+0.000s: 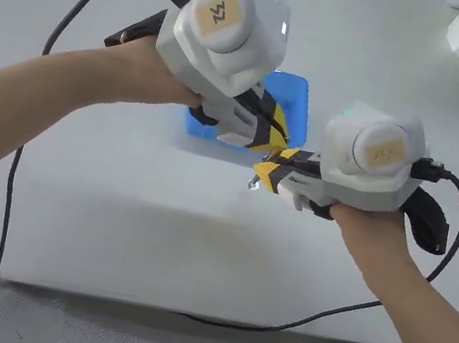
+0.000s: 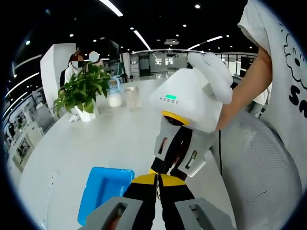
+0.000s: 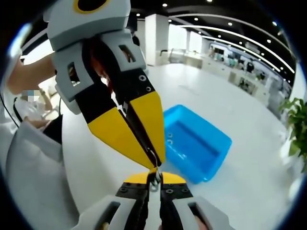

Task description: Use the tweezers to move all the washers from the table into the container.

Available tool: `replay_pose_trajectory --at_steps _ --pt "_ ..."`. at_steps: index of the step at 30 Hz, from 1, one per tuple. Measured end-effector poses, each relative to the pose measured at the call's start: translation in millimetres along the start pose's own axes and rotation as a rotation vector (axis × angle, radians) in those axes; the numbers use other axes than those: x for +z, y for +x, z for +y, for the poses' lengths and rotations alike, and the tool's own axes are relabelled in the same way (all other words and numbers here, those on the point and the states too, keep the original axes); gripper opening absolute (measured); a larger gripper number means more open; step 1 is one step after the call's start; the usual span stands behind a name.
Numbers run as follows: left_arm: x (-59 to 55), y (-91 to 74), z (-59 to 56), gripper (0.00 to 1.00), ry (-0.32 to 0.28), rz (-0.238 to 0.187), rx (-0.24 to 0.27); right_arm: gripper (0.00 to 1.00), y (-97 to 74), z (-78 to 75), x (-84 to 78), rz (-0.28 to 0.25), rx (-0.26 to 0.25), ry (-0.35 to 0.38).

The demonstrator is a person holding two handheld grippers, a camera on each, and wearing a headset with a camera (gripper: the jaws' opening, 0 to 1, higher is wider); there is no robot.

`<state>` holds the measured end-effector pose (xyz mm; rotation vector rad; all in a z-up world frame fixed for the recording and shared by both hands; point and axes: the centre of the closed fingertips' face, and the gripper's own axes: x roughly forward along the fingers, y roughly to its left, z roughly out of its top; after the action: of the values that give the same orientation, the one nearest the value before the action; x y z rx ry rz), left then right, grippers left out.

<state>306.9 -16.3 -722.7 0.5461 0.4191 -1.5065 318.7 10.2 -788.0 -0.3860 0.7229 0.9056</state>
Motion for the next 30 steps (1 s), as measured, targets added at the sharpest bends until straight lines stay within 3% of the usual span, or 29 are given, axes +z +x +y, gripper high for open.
replay_pose_trajectory --at_steps 13,22,30 --pt "26.9 -16.2 26.3 0.00 0.084 0.023 0.061 0.03 -12.0 -25.7 36.1 -0.087 -0.066 -0.019" --pt "29.7 -20.9 51.7 0.00 0.103 0.031 0.091 0.03 -8.2 -43.2 55.5 -0.115 -0.084 -0.059" --pt "25.4 -18.6 75.4 0.00 0.071 0.053 0.109 0.03 3.0 -60.3 63.4 -0.131 -0.067 -0.026"
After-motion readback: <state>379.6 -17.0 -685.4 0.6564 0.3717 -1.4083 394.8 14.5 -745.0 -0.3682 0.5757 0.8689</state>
